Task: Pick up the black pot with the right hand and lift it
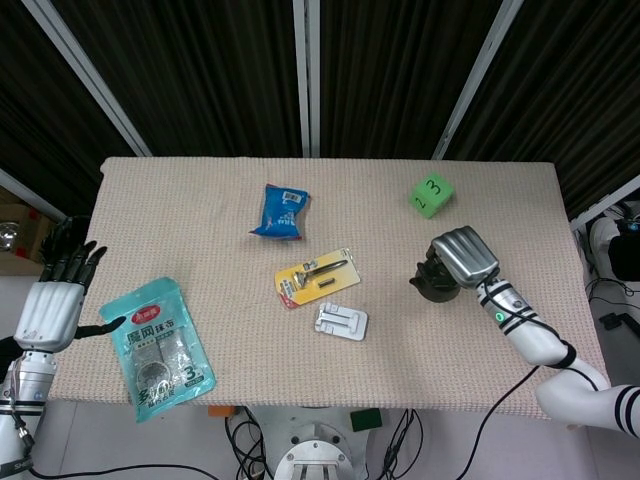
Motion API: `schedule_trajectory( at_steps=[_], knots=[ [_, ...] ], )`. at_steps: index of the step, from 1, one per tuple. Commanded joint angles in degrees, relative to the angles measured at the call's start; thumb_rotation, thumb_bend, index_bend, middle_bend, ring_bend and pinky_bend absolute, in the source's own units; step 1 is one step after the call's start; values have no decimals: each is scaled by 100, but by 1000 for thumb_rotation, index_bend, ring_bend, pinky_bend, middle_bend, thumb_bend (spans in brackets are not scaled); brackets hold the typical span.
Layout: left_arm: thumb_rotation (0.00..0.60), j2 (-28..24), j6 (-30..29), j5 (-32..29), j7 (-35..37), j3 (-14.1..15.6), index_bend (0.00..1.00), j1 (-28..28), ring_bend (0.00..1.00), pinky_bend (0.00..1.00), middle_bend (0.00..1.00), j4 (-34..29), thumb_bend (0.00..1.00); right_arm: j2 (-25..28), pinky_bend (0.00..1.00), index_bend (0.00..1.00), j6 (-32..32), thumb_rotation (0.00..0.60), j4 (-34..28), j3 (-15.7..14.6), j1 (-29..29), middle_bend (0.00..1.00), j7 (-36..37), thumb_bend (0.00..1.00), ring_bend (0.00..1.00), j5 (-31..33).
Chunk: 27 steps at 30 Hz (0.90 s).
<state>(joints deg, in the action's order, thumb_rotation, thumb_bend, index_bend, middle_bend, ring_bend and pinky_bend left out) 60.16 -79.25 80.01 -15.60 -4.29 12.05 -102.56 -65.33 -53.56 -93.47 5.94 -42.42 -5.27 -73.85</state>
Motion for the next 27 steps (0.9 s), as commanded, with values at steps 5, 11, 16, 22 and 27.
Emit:
schedule_trajectory(
  at_steps=[5,11,16,22,27],
  knots=[
    [426,3,-4,4,-3,2,56,0,20,134,23,0,0,-44,694,1000,-12,437,73,44,-8,1000,-220,492,1000,-48],
    [423,-3,-5,-3,6,2,57,-3,20,134,23,-2,0,-140,699,1000,7,452,173,107,-58,1000,-471,498,1000,-34],
    [424,-5,-1,-6,7,2,57,0,20,134,23,1,0,-216,702,1000,17,458,257,141,-117,1000,-697,499,1000,-67],
    [425,-9,3,-11,19,0,57,2,20,134,23,7,0,-321,707,1000,-6,496,390,167,-164,1000,-980,506,1000,-94],
    [429,-15,-8,-9,32,0,57,-5,19,134,23,10,0,-357,708,1000,22,503,421,195,-177,1000,-1044,514,1000,-44]
  ],
)
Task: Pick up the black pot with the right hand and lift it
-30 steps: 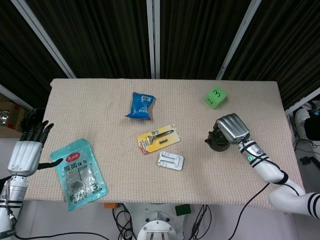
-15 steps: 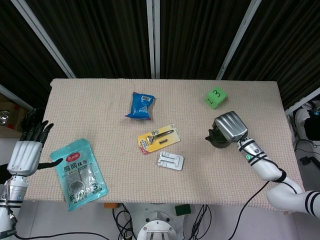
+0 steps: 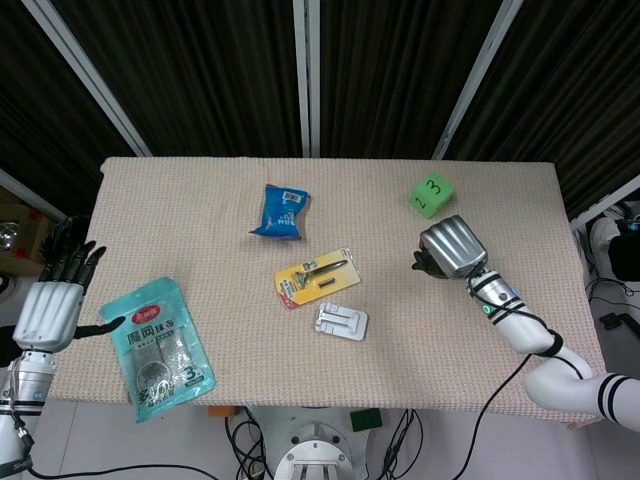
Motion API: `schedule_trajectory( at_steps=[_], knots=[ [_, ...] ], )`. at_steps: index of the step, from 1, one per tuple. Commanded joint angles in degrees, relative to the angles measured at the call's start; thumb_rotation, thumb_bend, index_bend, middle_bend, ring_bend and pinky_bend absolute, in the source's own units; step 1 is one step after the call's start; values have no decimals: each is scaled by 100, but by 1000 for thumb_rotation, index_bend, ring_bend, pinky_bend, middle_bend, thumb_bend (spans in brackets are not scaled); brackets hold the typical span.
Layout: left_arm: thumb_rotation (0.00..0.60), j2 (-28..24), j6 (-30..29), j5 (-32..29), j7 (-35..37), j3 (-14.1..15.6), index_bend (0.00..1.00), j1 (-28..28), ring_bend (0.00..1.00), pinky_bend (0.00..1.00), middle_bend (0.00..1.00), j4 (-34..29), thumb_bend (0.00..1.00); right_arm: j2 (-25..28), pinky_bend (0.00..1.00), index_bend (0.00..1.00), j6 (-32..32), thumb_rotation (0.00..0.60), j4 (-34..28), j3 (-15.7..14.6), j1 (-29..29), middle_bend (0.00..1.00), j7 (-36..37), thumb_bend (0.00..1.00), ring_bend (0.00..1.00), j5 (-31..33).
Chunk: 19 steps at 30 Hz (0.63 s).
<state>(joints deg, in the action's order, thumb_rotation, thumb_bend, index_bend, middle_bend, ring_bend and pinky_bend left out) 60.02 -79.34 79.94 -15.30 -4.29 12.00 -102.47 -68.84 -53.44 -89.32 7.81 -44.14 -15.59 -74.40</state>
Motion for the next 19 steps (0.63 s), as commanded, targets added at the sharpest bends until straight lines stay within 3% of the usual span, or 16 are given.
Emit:
schedule_trajectory(
  at_steps=[1,19],
  knots=[
    [429,-1,2,-1,4,1,57,0,20,134,23,1,0,-7,708,1000,15,504,6,12,-5,1000,-16,516,1000,18],
    [421,5,14,-6,-24,5,57,7,19,134,23,-7,0,22,713,1000,11,506,-31,62,28,1000,-74,522,1000,83]
  ],
)
